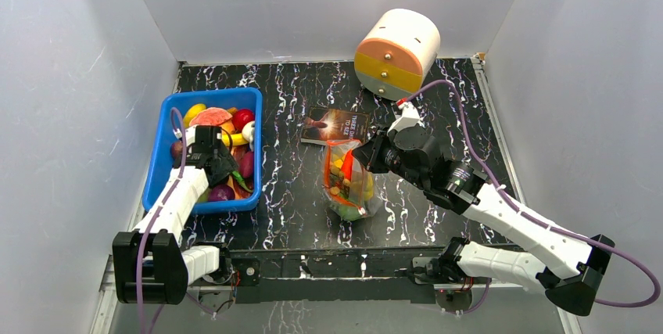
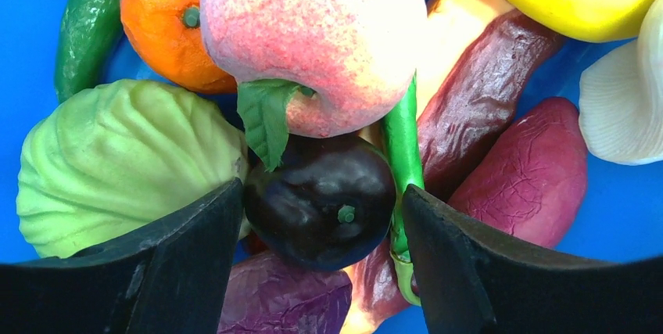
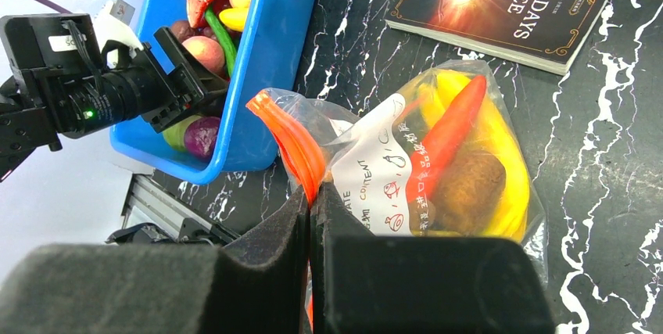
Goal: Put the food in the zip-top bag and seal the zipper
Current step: Pick up the fake fruit from the bin.
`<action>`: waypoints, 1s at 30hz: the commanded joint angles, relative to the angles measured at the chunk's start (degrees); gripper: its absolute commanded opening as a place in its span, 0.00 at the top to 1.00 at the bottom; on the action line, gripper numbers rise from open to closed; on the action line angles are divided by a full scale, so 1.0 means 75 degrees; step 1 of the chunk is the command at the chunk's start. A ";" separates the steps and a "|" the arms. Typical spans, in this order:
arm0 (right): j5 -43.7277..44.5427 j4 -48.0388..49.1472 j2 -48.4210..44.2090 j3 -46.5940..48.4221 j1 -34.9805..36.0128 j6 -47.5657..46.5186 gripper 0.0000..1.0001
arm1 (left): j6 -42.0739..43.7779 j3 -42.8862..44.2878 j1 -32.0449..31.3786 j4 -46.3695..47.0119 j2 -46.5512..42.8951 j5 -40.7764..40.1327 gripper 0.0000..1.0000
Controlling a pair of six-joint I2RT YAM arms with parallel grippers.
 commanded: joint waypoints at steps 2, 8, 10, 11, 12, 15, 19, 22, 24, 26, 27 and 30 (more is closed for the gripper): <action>0.0063 0.0608 -0.0114 0.0164 0.0037 -0.0042 1.00 | -0.0251 -0.0237 0.0067 -0.0209 -0.0116 -0.0025 0.31; 0.0098 0.0602 -0.0213 0.0071 0.0040 -0.0014 1.00 | -0.0289 -0.0171 0.0057 -0.0362 -0.0367 -0.0128 0.41; 0.0098 0.0604 -0.0225 0.0042 0.0040 -0.0012 1.00 | -0.0318 -0.0157 0.0062 -0.0411 -0.0474 -0.0164 0.45; 0.0098 0.0610 -0.0226 0.0041 0.0040 -0.0006 1.00 | -0.0317 -0.0144 0.0062 -0.0446 -0.0523 -0.0163 0.45; 0.0099 0.0608 -0.0226 0.0032 0.0034 -0.0001 1.00 | -0.0329 -0.0118 0.0067 -0.0495 -0.0558 -0.0163 0.46; 0.0099 0.0614 -0.0236 0.0005 0.0040 0.0003 1.00 | -0.0313 0.0046 0.0057 -0.0694 -0.0684 -0.0185 0.47; 0.0083 0.0634 -0.0222 -0.0047 0.0040 0.0021 1.00 | -0.0143 0.0366 0.0057 -0.0952 -0.0956 -0.0196 0.49; 0.0073 0.0681 -0.0222 -0.0121 0.0040 0.0053 1.00 | 0.0065 0.0589 0.0067 -0.1067 -0.1192 -0.0032 0.52; 0.0062 0.0694 -0.0189 -0.0122 0.0040 0.0076 1.00 | 0.0200 0.0763 0.0063 -0.1130 -0.1330 0.0220 0.54; 0.0066 0.0700 -0.0160 -0.0110 0.0039 0.0074 1.00 | 0.0310 0.0890 0.0054 -0.1110 -0.1487 0.0545 0.59; 0.0065 0.0716 -0.0140 -0.0108 0.0040 0.0073 1.00 | 0.0366 0.0959 0.0047 -0.1096 -0.1551 0.0707 0.61; 0.0082 0.0718 -0.0061 -0.0090 0.0040 0.0083 1.00 | 0.0460 0.1264 0.0057 -0.1179 -0.1612 0.1189 0.64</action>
